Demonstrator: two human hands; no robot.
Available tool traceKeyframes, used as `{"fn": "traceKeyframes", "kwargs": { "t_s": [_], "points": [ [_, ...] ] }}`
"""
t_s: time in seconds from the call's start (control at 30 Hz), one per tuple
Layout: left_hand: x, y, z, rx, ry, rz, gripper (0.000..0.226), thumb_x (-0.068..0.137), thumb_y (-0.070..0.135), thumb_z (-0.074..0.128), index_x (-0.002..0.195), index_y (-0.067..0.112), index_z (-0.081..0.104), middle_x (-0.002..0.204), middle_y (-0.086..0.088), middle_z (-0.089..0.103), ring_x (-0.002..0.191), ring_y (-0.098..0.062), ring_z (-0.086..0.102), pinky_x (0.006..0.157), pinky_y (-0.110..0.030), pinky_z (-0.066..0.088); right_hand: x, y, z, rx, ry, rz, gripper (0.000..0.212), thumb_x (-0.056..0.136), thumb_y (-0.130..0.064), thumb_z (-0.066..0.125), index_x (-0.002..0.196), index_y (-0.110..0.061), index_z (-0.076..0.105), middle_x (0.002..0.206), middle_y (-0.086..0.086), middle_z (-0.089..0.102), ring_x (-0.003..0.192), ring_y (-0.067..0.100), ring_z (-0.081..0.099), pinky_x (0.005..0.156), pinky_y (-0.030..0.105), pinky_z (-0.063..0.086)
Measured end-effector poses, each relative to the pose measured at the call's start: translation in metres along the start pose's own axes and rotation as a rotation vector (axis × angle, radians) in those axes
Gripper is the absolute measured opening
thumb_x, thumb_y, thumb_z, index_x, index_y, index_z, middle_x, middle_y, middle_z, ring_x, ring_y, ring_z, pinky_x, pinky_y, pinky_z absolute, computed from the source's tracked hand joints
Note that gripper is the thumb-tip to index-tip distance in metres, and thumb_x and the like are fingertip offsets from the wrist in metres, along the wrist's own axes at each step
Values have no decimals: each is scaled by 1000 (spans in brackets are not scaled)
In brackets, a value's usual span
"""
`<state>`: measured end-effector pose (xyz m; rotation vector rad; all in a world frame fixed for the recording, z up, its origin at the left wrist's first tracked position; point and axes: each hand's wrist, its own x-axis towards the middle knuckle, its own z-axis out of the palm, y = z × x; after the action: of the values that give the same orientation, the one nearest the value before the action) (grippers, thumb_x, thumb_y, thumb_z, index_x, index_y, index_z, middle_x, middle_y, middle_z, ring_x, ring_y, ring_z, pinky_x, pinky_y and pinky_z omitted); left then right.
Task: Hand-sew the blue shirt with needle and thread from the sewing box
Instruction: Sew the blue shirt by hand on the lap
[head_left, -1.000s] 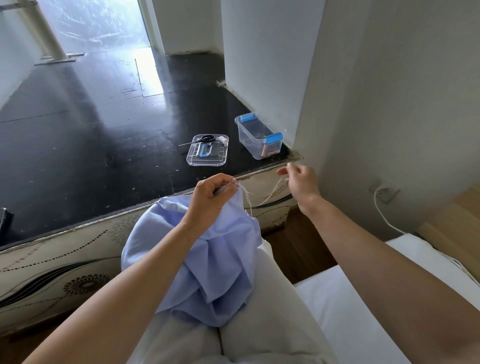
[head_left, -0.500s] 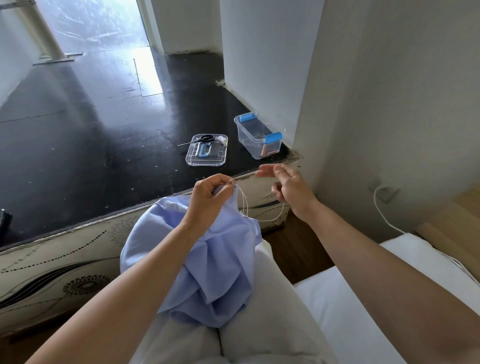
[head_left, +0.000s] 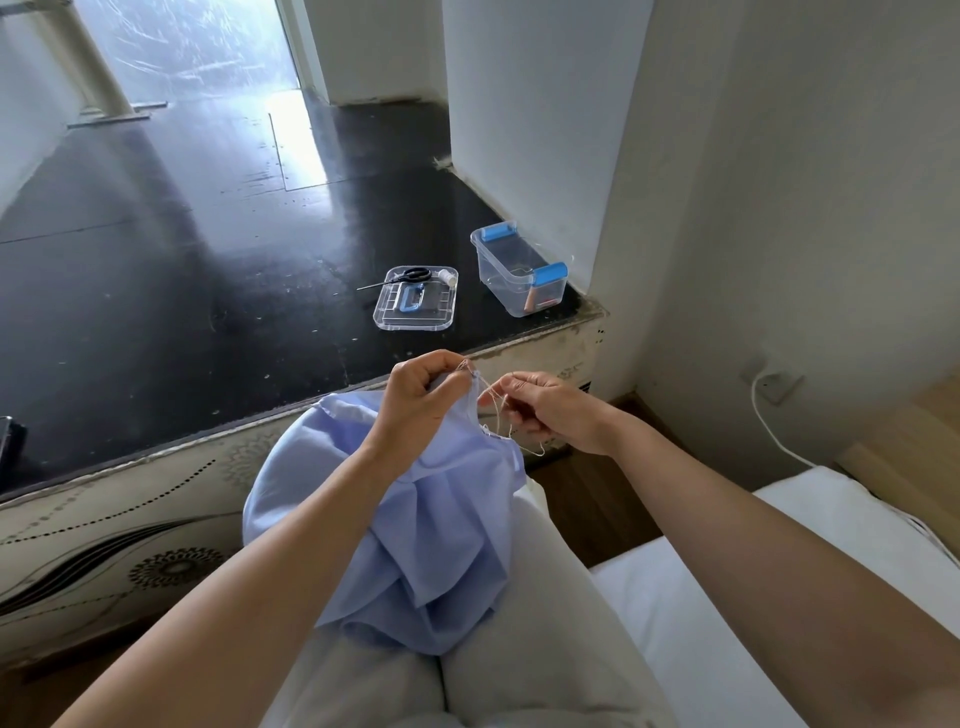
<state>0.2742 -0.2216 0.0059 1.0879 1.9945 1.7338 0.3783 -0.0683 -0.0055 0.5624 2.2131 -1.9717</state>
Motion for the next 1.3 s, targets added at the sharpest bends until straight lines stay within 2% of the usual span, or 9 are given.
{"fn": "traceKeyframes", "kwargs": {
  "t_s": [0.27, 0.4, 0.5, 0.57, 0.7, 0.83, 0.97, 1.1, 1.3],
  "points": [
    [2, -3, 1, 14, 37, -18, 21, 90, -4, 58, 82, 13, 69, 71, 5, 62, 64, 1, 54, 60, -11, 43, -2, 3, -12, 82, 206, -12, 37, 106, -28, 34, 77, -15, 52, 55, -6, 41, 51, 8, 35, 45, 16, 34],
    [1, -2, 1, 41, 33, -11, 19, 91, 0, 60, 83, 13, 69, 72, 6, 63, 65, 3, 56, 60, -9, 43, 3, 3, -24, 503, 712, -86, 35, 102, -26, 37, 68, -21, 43, 50, -7, 41, 46, 9, 35, 44, 19, 33],
    [1, -2, 0, 56, 30, -9, 20, 91, 2, 61, 81, 17, 68, 70, 10, 63, 64, 2, 55, 59, -10, 43, 8, 5, -33, 554, 1113, -108, 33, 102, -26, 35, 71, -19, 42, 63, -2, 41, 56, 10, 37, 57, 25, 34],
    [1, -2, -1, 56, 33, -14, 24, 91, 3, 62, 78, 22, 67, 65, 17, 62, 64, 0, 53, 58, -11, 42, 9, 6, -39, 498, 1223, -111, 33, 104, -28, 32, 76, -20, 47, 73, -1, 46, 64, 10, 44, 66, 26, 38],
    [3, 0, -2, 36, 41, -13, 27, 90, 2, 62, 75, 23, 67, 67, 5, 61, 62, -3, 49, 58, -13, 40, 10, 4, -34, -71, 938, -83, 34, 106, -27, 30, 108, -16, 63, 101, 0, 59, 86, 9, 53, 75, 20, 43],
    [3, 1, -2, 50, 24, -21, 27, 90, 1, 61, 75, 23, 67, 69, 2, 62, 64, -3, 50, 59, -14, 41, 3, -8, -14, 59, 515, -232, 35, 107, -27, 32, 125, -19, 61, 73, -4, 57, 48, 3, 40, 44, 14, 33],
    [4, -2, -3, 51, 14, -15, 21, 87, 9, 65, 74, 25, 68, 68, 2, 62, 63, -7, 50, 59, -18, 41, 3, -18, 2, 52, 210, -201, 33, 107, -24, 33, 121, -14, 61, 86, -14, 71, 47, 6, 37, 42, 17, 30],
    [3, -2, -3, 32, 16, -19, 23, 87, 7, 64, 72, 24, 69, 63, 15, 61, 62, -1, 51, 59, -15, 43, 4, -20, 8, -27, 130, -133, 27, 106, -27, 35, 106, -21, 62, 68, -7, 61, 49, 5, 47, 49, 16, 38],
    [2, -2, -2, 30, -4, -40, 27, 91, 1, 61, 75, 21, 68, 67, 5, 61, 63, -3, 51, 58, -16, 42, 3, -18, 5, 3, 77, -91, 29, 106, -25, 35, 93, -17, 60, 62, -3, 45, 50, 5, 36, 46, 16, 31]
  ]
}}
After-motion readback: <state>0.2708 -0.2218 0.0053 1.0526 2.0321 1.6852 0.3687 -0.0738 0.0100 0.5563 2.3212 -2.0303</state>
